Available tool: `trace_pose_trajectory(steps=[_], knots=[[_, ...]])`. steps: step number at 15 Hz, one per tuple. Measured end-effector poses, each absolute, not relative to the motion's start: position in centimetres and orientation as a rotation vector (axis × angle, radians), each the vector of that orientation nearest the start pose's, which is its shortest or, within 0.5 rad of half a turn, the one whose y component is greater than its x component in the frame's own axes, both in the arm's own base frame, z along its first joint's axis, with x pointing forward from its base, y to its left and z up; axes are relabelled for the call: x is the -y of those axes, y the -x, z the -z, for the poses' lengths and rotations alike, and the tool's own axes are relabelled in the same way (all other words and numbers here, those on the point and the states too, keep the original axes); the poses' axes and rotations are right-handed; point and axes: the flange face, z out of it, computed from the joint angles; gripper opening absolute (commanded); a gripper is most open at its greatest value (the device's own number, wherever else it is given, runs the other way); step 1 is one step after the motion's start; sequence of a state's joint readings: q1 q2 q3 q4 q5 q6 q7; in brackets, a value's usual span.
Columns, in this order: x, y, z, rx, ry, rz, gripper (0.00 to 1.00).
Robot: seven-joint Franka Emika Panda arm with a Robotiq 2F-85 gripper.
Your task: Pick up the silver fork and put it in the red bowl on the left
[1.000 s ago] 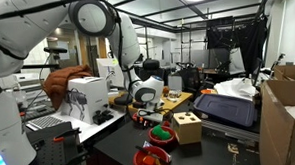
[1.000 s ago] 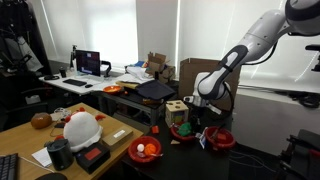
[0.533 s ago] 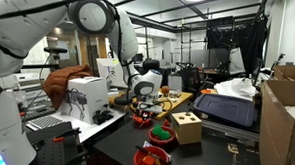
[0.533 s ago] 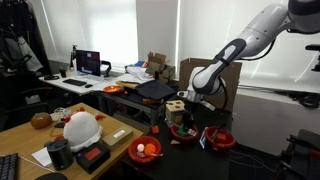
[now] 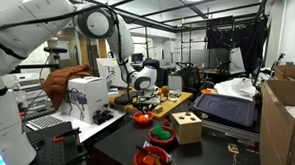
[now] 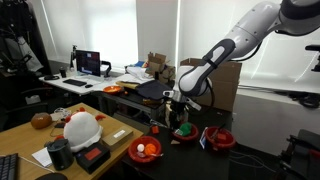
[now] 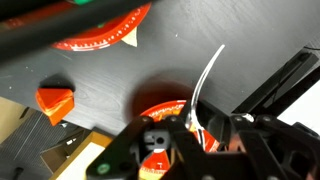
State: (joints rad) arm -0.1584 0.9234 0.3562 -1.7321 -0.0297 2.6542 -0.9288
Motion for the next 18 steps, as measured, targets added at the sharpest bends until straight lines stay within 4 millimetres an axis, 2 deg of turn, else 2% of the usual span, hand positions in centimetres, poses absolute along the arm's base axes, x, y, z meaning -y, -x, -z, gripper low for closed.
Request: trace_pose_trajectory(steps=[3,7,10,14,18], knots=[[-13.8,-65.7,-7.6,1.439,2.534,0.201,0.03],[-15.9,-67.0,-6.4,1.492,2.514,0.169,0.03],[-17.4,-67.5,-5.3,1.589,2.5,0.121,0.03],[-20.7,-68.0,-4.0,1.759,2.473,0.074,0.03],[-23.2,-68.8,-3.7,1.87,2.465,0.099,0.03]])
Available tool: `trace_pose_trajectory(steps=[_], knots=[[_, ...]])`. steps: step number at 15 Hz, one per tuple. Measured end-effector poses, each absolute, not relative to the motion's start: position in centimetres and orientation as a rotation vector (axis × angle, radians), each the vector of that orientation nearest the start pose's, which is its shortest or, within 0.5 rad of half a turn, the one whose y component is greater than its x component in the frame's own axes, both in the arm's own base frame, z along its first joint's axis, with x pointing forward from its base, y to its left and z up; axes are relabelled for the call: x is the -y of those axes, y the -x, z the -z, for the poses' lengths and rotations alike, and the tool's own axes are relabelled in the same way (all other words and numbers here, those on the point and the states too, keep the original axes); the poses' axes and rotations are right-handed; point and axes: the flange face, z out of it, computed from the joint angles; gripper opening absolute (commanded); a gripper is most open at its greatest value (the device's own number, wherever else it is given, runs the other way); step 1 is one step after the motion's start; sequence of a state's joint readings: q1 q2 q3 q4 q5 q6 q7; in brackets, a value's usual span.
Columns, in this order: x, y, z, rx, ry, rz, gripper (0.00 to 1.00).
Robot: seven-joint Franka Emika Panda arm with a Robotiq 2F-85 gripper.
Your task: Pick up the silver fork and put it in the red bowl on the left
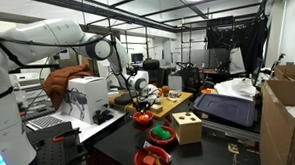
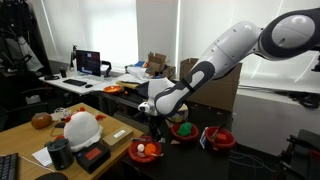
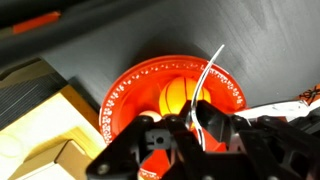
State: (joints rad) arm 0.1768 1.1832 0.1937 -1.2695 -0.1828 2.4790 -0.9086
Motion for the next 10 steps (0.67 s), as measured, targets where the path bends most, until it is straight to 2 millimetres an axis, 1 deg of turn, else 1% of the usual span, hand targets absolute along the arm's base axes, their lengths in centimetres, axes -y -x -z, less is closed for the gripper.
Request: trace_pose_trajectory(steps=[2,5,7,10], knots=[[-23.8,-69.4,-3.9,1.895,2.469,0.117,0.03],[-24.2,-70.2,-3.7,1.913,2.483,0.141,0.03],[-24.1,-70.6,-3.1,1.927,2.505,0.143,0.03],[-23.7,-71.0,-1.7,1.922,2.535,0.142,0.03]])
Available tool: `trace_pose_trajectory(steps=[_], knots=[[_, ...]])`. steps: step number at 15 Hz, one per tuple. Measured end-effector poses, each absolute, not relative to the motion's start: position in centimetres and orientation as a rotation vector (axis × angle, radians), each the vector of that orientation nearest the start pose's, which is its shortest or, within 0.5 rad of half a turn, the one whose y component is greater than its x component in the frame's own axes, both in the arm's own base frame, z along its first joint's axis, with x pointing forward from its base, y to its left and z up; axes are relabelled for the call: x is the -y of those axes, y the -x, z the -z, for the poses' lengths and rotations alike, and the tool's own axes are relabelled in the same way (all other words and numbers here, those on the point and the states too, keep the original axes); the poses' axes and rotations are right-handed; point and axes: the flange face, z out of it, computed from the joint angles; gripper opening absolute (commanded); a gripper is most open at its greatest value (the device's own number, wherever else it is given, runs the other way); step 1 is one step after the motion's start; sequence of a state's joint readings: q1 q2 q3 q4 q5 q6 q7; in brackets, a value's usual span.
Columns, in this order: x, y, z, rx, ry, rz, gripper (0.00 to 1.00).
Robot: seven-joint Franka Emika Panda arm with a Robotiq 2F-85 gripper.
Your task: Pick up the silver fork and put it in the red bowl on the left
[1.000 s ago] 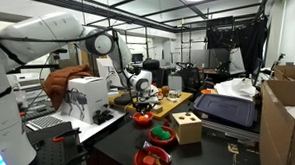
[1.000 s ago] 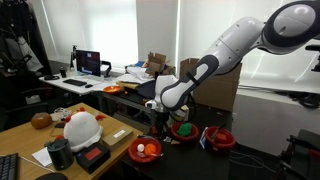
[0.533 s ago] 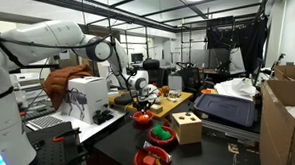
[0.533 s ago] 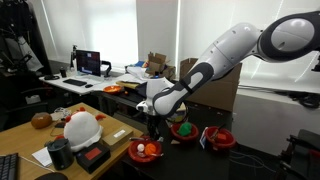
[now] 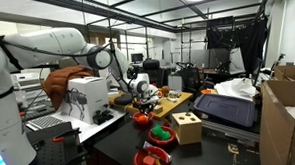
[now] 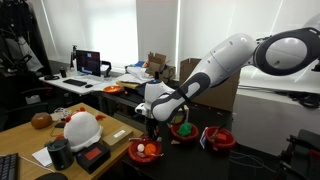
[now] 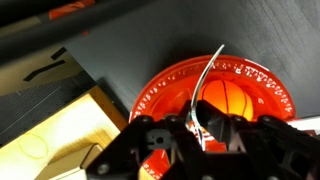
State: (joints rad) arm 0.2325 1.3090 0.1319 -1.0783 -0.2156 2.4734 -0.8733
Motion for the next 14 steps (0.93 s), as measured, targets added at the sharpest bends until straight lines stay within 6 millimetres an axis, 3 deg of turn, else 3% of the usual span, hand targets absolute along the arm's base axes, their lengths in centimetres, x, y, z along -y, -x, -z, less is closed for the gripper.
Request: trace_pose_trajectory(steps=[4,10,14], knots=[[-23.8,-71.3,-0.3,1.919,2.541,0.161,0.03],[-26.1,-71.5,-0.1,1.946,2.544,0.203,0.03],[-26.4,-71.5,0.0,1.936,2.649,0.188,0.03]])
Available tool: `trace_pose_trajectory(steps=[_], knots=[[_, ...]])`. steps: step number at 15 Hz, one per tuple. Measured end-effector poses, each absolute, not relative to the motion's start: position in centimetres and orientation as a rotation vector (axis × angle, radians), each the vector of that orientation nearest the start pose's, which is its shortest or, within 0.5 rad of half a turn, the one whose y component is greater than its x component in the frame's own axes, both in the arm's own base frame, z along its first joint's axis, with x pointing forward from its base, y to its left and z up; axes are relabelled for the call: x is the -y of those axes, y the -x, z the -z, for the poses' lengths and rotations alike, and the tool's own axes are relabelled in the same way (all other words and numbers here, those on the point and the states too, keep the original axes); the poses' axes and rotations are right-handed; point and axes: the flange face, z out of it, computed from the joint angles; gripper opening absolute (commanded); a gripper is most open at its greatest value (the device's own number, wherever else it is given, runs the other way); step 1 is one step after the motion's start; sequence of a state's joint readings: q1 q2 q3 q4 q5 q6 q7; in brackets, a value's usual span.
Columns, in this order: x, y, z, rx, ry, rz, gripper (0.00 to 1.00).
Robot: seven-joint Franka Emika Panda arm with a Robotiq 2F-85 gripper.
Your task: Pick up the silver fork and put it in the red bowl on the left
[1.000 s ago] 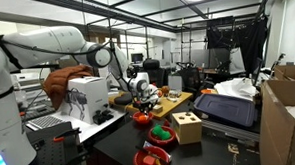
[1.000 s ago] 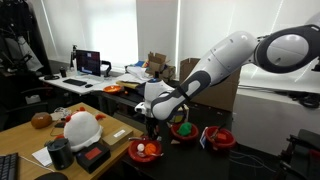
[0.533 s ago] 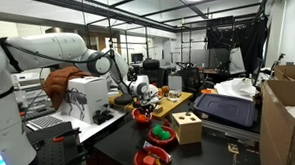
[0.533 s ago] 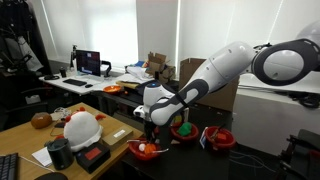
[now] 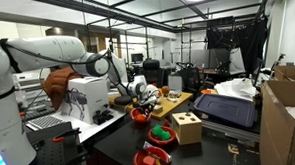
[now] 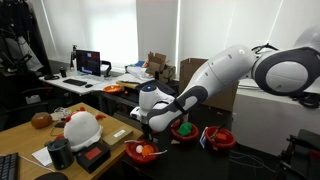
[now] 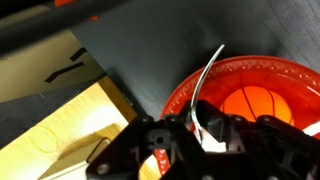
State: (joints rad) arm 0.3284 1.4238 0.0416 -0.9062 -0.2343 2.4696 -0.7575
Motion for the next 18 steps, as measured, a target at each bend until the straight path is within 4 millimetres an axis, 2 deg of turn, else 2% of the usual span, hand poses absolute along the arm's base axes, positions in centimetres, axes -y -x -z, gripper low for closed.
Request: trace_pose_trajectory(steps=[4,10,14,18], knots=[[-24.7,-71.8,0.4,1.916,2.811,0.147,0.03],[-22.2,-71.7,0.9,1.81,2.957,0.094,0.03],[-21.2,-71.8,-0.1,1.754,3.006,0.082,0.03],[-20.8,-71.9,-2.3,1.73,3.009,0.08,0.03]])
